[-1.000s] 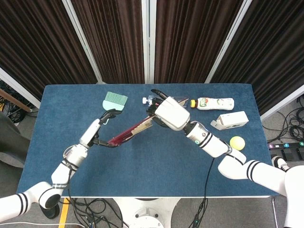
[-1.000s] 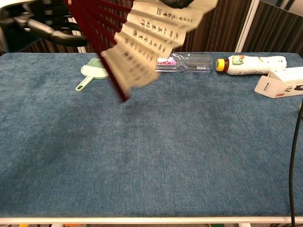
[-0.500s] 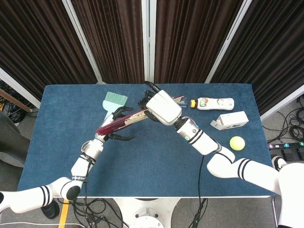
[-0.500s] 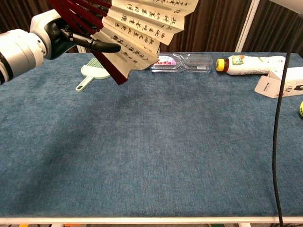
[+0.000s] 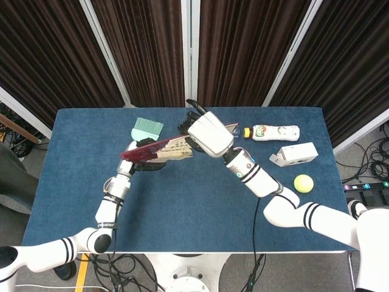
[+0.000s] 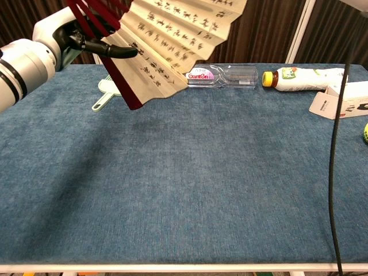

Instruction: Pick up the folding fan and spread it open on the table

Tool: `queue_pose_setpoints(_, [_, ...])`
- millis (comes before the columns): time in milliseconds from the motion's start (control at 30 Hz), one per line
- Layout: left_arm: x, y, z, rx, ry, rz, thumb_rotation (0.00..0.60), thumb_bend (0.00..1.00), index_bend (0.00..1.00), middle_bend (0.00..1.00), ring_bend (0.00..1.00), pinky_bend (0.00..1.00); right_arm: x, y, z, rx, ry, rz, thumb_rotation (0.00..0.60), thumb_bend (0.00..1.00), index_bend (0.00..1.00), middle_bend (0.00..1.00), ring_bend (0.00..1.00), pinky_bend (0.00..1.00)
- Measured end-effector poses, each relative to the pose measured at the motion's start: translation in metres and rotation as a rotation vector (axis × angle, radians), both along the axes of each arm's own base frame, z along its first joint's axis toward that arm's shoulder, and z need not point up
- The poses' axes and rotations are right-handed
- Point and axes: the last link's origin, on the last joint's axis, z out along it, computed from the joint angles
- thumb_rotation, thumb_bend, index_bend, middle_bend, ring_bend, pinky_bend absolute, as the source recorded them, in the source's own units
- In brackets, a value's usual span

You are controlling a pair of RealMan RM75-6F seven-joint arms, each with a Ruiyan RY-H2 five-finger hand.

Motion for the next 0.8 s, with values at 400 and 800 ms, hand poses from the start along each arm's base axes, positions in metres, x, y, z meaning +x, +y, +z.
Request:
queue_pose_setpoints(400, [-0.022, -0.002, 0.013, 0.175, 0.354, -0.051, 0.600, 0.38, 0.67, 0.71, 0.61, 0.82, -0.028, 0.019, 0.022, -0.038, -0.020, 0.029, 0.600, 0.66, 0.86, 0.64, 0.37, 0.11])
queue_pose_setpoints(800, [-0.027, -0.008, 0.026, 0.415, 0.749, -0.101, 0.600, 0.38, 0.68, 0.72, 0.63, 0.86, -0.085, 0.054, 0.032, -0.098, 0.102, 0.036, 0.600, 0.66, 0.85, 0.64, 0.38, 0.09])
